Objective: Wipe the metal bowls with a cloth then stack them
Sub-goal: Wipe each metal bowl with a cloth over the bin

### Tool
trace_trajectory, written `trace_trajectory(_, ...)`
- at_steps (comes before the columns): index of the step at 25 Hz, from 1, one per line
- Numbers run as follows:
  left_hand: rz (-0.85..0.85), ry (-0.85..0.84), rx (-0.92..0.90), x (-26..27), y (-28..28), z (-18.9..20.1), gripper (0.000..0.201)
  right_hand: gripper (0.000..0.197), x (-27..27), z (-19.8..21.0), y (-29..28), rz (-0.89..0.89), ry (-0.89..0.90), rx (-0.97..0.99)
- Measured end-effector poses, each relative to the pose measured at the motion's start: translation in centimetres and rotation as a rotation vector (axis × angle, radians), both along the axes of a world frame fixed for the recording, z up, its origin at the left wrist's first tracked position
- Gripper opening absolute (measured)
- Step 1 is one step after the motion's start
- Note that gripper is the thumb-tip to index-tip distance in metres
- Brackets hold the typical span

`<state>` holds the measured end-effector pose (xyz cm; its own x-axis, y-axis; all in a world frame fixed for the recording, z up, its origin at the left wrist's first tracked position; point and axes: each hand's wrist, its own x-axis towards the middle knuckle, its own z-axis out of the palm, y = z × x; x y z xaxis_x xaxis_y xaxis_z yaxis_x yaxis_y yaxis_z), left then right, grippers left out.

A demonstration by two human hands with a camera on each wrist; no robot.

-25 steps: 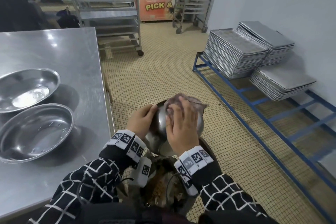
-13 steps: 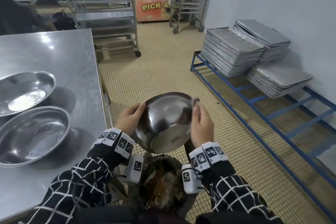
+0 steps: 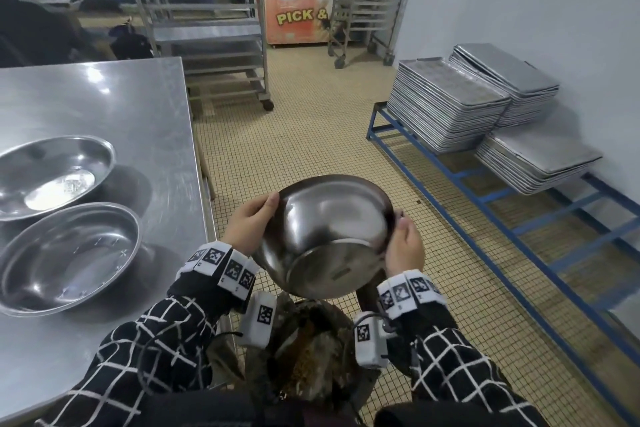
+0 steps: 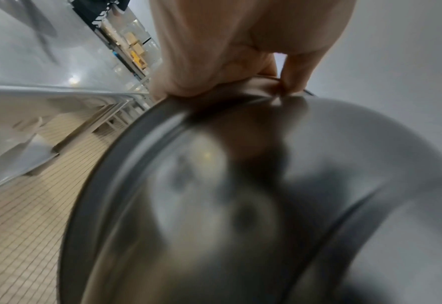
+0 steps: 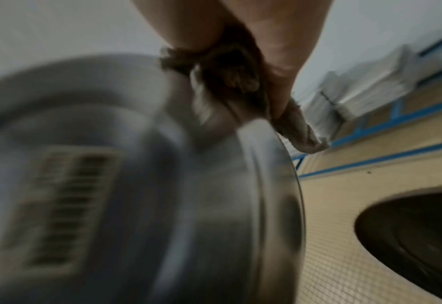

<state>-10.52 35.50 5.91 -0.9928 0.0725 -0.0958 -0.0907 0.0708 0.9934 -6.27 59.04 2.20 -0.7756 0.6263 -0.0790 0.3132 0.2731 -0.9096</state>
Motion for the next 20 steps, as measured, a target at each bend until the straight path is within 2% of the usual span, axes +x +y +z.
trace_trajectory(2,-0.008,-0.017,0.061,0.2,-0.1,-0.1,0.026,0.040,0.4,-0.2,1.4,0.002,-0.040,-0.149)
trace_trajectory(4,-0.021,-0.028,0.064,0.4,0.0,-0.4,0.027,0.035,0.8,0.1,1.9,0.103,-0.053,-0.143)
trace_trajectory(8,-0.051,0.017,-0.204,0.3,0.0,-1.5,0.031,0.032,1.2,0.6,2.1,0.192,0.003,0.001)
trace_trajectory(10,-0.104,0.074,-0.261,0.6,0.3,-1.3,0.032,0.029,0.9,0.9,2.0,0.224,0.037,0.116)
trace_trajectory(12,-0.187,0.111,-0.273,0.9,0.9,-0.4,0.030,0.024,0.4,1.6,1.9,0.325,0.057,0.307)
trace_trajectory(15,-0.353,0.087,-0.408,0.9,1.8,-0.1,0.024,0.016,-0.3,2.4,1.5,0.533,0.105,0.612)
trace_trajectory(18,-0.387,0.050,-0.477,0.9,2.3,-1.1,0.022,0.018,-0.4,2.5,1.0,0.614,0.149,0.662)
trace_trajectory(20,-0.320,0.067,-0.478,1.2,2.2,-1.0,0.026,0.023,-0.2,2.5,0.8,0.525,0.209,0.571)
